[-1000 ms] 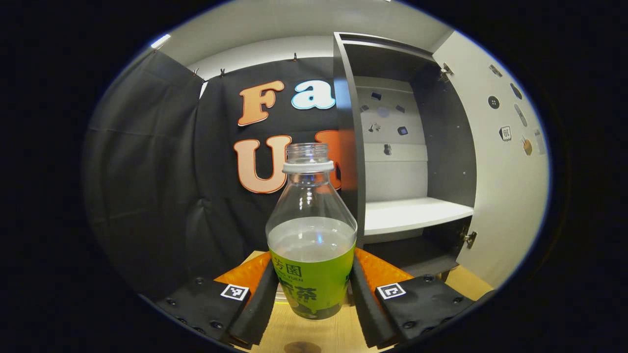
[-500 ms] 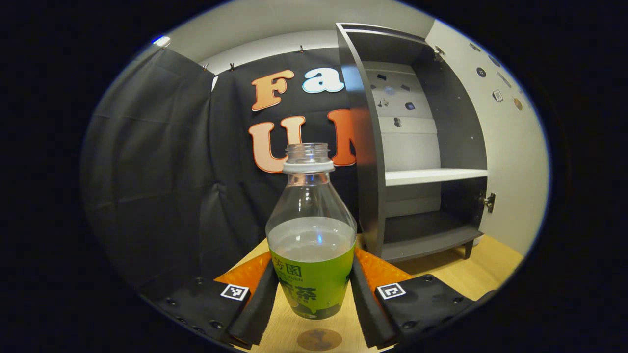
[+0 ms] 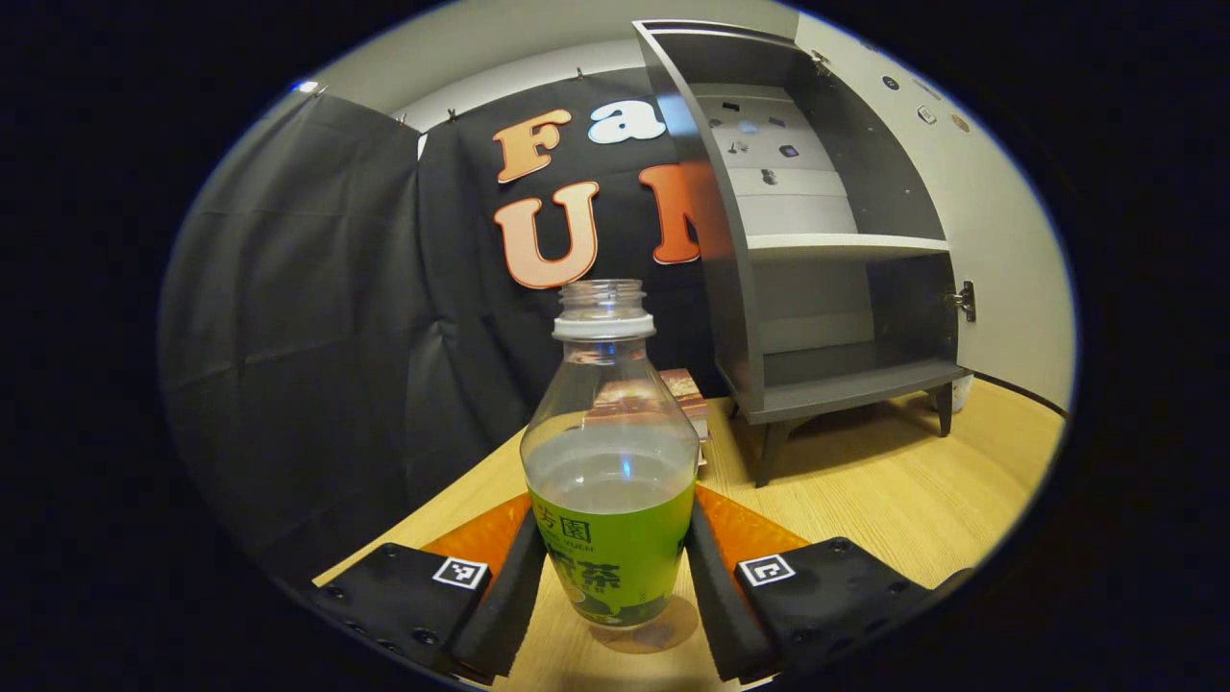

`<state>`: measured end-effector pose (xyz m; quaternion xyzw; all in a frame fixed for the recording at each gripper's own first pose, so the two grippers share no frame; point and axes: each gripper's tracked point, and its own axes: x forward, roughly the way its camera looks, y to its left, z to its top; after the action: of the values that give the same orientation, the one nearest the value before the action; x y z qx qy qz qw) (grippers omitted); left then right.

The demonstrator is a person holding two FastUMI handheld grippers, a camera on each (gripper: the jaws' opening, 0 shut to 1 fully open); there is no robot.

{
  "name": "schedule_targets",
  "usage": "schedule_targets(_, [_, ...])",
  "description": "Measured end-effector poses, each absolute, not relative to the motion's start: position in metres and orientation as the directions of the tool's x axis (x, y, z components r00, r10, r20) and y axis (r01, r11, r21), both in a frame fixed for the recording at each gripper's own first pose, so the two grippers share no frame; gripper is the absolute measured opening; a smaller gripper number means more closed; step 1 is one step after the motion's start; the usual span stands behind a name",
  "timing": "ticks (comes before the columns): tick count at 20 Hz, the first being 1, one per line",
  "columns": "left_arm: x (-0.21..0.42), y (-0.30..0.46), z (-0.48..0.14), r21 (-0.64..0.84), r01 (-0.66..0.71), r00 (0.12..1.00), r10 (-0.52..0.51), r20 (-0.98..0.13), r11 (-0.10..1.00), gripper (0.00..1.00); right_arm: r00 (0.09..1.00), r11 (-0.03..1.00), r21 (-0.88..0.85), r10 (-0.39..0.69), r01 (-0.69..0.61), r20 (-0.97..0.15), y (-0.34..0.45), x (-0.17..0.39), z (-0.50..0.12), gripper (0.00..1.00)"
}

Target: Open the cabinet door with the right hand, grasp the bottle in the cabinet with the left hand and place it on the coaster, then close the cabinet door with the right hand.

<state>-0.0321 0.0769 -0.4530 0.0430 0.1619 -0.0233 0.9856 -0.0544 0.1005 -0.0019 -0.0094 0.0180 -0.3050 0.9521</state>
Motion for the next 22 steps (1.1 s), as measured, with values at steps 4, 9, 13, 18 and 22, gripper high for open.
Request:
schedule_targets(4, [-0.031, 0.069, -0.48, 0.038, 0.071, 0.935, -0.053, -0.351, 0.997, 0.8, 0.821, 0.821, -0.056, -0.57, 0.568, -0.022, 0.111, -0.05, 0.01, 0.89])
schedule_targets(9, [-0.033, 0.071, -0.495, 0.035, 0.057, 0.926, -0.04, -0.375, 0.998, 0.8, 0.82, 0.819, -0.045, -0.572, 0.572, 0.012, 0.111, -0.056, 0.026, 0.89])
schedule_targets(13, [-0.038, 0.068, -0.496, 0.05, 0.065, 0.93, -0.042, -0.366, 0.997, 0.8, 0.819, 0.818, -0.034, -0.574, 0.574, 0.024, 0.112, -0.063, 0.03, 0.89])
schedule_targets(18, [-0.04, 0.076, -0.505, 0.039, 0.068, 0.912, -0.046, -0.407, 0.997, 0.84, 0.813, 0.813, -0.034, -0.581, 0.582, 0.027, 0.105, -0.071, 0.027, 0.89])
schedule_targets(22, [-0.052, 0.072, -0.498, 0.047, 0.115, 0.904, -0.085, -0.419, 0.992, 0.92, 0.818, 0.818, -0.022, -0.575, 0.575, 0.023, 0.095, -0.068, 0.023, 0.89])
